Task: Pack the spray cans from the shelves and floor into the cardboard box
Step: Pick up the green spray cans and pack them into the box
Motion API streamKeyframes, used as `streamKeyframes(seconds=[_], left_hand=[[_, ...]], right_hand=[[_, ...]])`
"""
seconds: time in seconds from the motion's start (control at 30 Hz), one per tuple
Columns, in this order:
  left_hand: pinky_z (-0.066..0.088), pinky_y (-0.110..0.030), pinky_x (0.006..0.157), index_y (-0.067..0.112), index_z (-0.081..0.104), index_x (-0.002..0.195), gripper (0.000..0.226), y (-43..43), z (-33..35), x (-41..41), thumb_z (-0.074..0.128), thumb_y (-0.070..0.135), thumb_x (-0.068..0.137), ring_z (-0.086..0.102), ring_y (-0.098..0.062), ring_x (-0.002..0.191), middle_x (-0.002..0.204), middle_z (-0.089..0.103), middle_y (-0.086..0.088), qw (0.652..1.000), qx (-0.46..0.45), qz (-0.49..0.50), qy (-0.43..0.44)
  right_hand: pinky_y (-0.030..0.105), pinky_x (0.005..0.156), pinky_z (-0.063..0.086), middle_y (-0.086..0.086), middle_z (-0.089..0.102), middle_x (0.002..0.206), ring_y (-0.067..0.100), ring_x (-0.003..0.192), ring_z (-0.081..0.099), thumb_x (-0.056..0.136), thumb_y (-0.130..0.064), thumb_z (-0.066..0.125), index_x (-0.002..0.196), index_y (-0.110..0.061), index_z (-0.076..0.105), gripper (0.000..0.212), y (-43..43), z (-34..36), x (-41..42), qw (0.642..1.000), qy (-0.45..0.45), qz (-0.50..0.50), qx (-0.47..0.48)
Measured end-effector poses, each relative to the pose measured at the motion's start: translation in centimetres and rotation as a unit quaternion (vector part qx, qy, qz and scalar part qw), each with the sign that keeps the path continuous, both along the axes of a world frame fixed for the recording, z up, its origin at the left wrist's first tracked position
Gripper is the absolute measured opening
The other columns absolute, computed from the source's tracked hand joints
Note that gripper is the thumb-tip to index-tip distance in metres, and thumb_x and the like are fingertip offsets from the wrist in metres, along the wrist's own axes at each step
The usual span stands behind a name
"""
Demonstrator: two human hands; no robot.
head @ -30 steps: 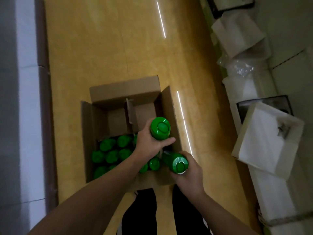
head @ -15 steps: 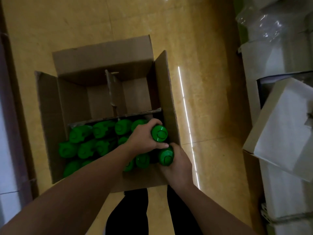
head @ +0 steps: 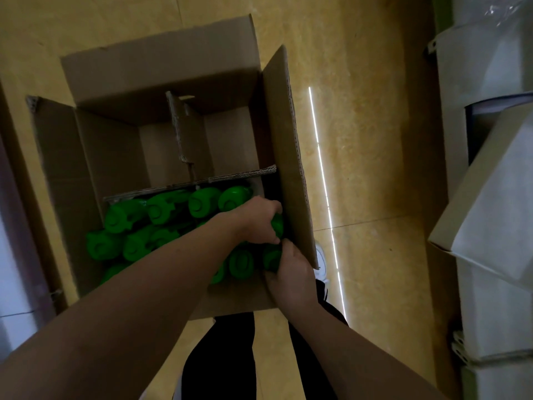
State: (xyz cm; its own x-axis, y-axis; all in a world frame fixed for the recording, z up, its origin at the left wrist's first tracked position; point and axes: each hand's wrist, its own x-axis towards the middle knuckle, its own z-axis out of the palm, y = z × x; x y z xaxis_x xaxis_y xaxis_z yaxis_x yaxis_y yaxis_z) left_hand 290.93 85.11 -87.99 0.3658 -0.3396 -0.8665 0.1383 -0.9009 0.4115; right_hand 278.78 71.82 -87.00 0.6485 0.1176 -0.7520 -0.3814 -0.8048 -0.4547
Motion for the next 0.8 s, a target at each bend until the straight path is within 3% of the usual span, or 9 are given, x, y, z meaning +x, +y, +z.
streamKeyframes(seconds=[0.17, 0.3, 0.43, 0.63, 0.8], left_hand=[[0.048, -0.033, 0.1, 0.018, 0.037, 0.152, 0.076, -0.1, 0.3, 0.3, 0.076, 0.029, 0.087, 0.049, -0.028, 0.129, 0.145, 0.045, -0.011, 0.999, 0.008, -0.02, 0.024], [0.048, -0.036, 0.102, 0.019, 0.041, 0.151, 0.078, -0.3, 0.6, 0.0, 0.079, 0.029, 0.084, 0.049, -0.028, 0.128, 0.143, 0.048, -0.011, 1.0, 0.018, -0.022, 0.009], [0.049, -0.039, 0.101, 0.016, 0.049, 0.144, 0.076, -0.1, 1.3, -0.5, 0.083, 0.034, 0.078, 0.054, -0.027, 0.123, 0.134, 0.057, -0.009, 0.998, 0.034, -0.019, -0.054], [0.045, -0.038, 0.105, 0.015, 0.053, 0.141, 0.059, 0.8, 5.3, -1.6, 0.068, 0.043, 0.091, 0.053, -0.026, 0.126, 0.137, 0.059, -0.007, 0.989, 0.026, 0.048, -0.137], [0.04, -0.037, 0.108, 0.014, 0.05, 0.145, 0.057, 1.5, 14.8, 0.1, 0.062, 0.039, 0.096, 0.048, -0.028, 0.134, 0.146, 0.052, -0.007, 0.976, 0.011, 0.004, -0.215]], right_hand=[[0.041, 0.104, 0.048, 0.007, 0.057, 0.137, 0.027, 0.124, 0.056, 0.082, -0.028, 0.08, 0.152, -0.018, 0.031, 0.086, 0.4, 0.4, 0.0, 0.996, 0.052, -0.068, 0.022], [0.042, 0.091, 0.054, 0.008, 0.064, 0.124, 0.028, 0.113, 0.062, 0.079, -0.029, 0.083, 0.139, -0.018, 0.04, 0.075, 0.1, 0.3, 0.5, 0.995, 0.068, -0.067, 0.002], [0.039, 0.09, 0.053, 0.007, 0.064, 0.123, 0.03, 0.113, 0.062, 0.075, -0.03, 0.085, 0.131, -0.018, 0.045, 0.07, 0.2, 0.7, 0.8, 0.996, 0.084, -0.042, 0.0], [0.034, 0.081, 0.05, 0.007, 0.063, 0.119, 0.028, 0.109, 0.062, 0.081, -0.019, 0.072, 0.13, -0.018, 0.051, 0.053, -0.5, 4.4, 0.2, 0.998, 0.012, -0.049, -0.041], [0.032, 0.083, 0.047, 0.011, 0.058, 0.125, 0.031, 0.116, 0.057, 0.083, -0.02, 0.066, 0.134, -0.014, 0.052, 0.053, -2.4, 13.0, 2.8, 0.993, -0.032, -0.083, -0.081]])
